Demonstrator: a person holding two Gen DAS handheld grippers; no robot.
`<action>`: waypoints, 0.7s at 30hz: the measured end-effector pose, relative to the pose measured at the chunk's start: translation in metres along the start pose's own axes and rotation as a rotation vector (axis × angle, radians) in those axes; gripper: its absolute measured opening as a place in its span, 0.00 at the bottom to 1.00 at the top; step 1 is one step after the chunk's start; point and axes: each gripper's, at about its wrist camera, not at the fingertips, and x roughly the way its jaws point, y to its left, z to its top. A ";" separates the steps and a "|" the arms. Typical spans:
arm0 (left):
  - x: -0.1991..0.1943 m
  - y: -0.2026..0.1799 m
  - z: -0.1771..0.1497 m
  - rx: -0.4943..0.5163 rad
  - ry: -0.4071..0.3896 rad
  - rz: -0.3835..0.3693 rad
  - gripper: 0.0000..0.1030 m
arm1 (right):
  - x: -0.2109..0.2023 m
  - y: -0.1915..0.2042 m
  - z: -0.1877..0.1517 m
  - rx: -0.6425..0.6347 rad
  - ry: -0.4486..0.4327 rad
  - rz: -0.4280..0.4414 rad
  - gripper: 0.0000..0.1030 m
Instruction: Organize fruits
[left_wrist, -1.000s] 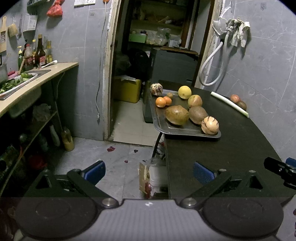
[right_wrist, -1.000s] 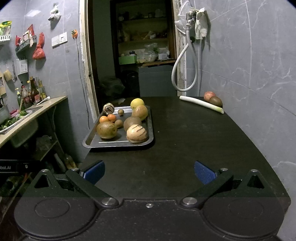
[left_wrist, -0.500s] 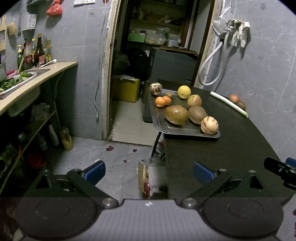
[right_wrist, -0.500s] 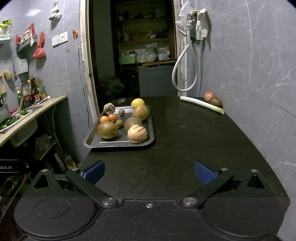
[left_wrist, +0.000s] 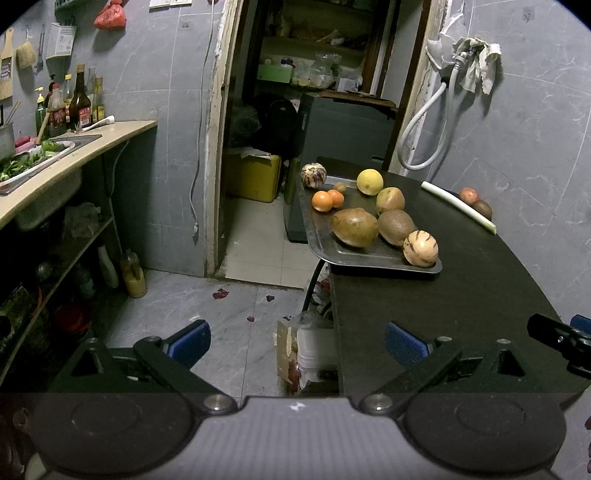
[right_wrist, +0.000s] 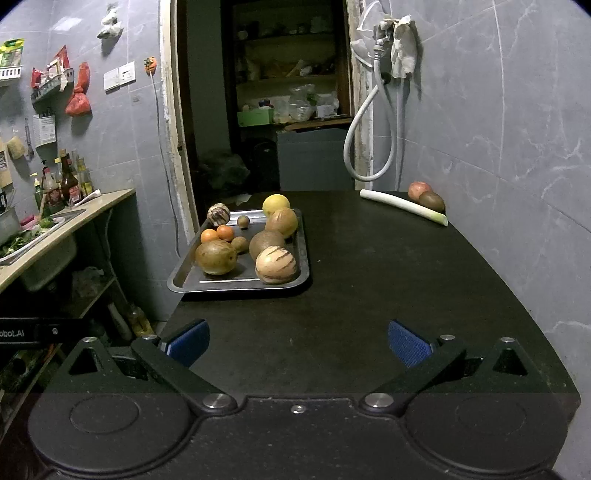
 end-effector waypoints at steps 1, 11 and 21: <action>0.000 0.000 0.000 0.000 0.000 0.000 0.99 | 0.000 0.000 0.000 0.000 0.000 0.000 1.00; 0.001 0.001 -0.005 -0.006 0.006 -0.002 0.99 | 0.000 0.000 0.001 0.001 0.001 0.000 1.00; 0.002 -0.004 0.003 0.055 0.017 0.091 0.99 | 0.002 0.002 -0.005 -0.005 0.011 -0.003 1.00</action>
